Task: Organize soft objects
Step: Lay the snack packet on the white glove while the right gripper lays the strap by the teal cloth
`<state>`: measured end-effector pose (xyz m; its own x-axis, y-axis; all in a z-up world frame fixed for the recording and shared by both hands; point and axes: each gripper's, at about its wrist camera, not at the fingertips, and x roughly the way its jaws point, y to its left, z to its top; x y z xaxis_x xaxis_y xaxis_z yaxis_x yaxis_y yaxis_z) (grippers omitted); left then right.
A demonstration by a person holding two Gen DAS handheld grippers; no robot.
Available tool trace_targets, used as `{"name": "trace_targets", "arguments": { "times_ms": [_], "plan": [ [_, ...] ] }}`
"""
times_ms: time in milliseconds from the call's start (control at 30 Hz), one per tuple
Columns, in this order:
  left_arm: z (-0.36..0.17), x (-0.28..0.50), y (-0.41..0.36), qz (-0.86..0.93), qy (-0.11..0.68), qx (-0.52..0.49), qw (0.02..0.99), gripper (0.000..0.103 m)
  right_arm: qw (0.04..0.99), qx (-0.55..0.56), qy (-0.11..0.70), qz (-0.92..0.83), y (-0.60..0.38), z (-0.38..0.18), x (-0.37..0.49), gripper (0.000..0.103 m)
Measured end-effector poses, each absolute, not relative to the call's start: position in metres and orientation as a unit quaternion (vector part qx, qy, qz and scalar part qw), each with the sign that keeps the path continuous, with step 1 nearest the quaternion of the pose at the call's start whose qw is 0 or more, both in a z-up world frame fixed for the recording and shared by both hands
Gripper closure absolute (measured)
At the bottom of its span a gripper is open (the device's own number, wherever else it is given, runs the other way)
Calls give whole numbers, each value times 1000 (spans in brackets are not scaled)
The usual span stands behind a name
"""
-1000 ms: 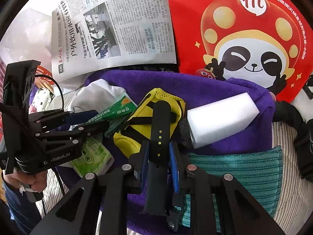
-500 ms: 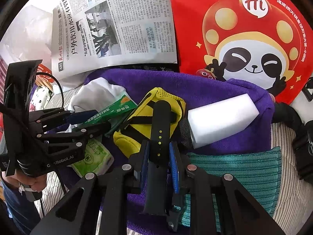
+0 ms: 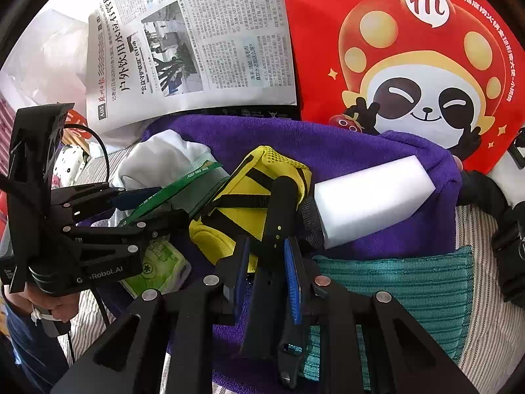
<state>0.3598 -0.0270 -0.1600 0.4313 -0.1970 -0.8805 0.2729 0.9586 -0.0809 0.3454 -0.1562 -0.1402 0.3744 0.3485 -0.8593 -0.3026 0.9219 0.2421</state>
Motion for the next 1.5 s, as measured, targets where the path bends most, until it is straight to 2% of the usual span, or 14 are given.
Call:
{"name": "trace_targets", "arguments": {
  "times_ms": [200,600,667,1000,1033,1133,1300,1500],
  "plan": [
    [-163,359,-30,-146,515,39,844,49,828,31,526,193,-162,-140,347,69],
    [-163,360,-32,-142,526,44,838,39,822,35,531,201,-168,-138,346,58],
    [-161,361,-30,-142,528,42,836,36,820,39,532,207,-170,-136,345,52],
    [-151,359,-29,-135,533,46,834,33,818,33,536,206,-169,-130,342,48],
    [-150,359,-29,-134,533,47,834,32,820,32,535,204,-169,-128,341,46],
    [-142,354,-27,-130,529,50,837,29,826,22,529,192,-172,-123,339,30],
    [-124,345,-24,-121,520,55,844,25,830,24,527,183,-181,-114,337,28],
    [-109,338,-18,-112,514,63,848,25,837,20,526,152,-191,-104,333,27]
  ]
}}
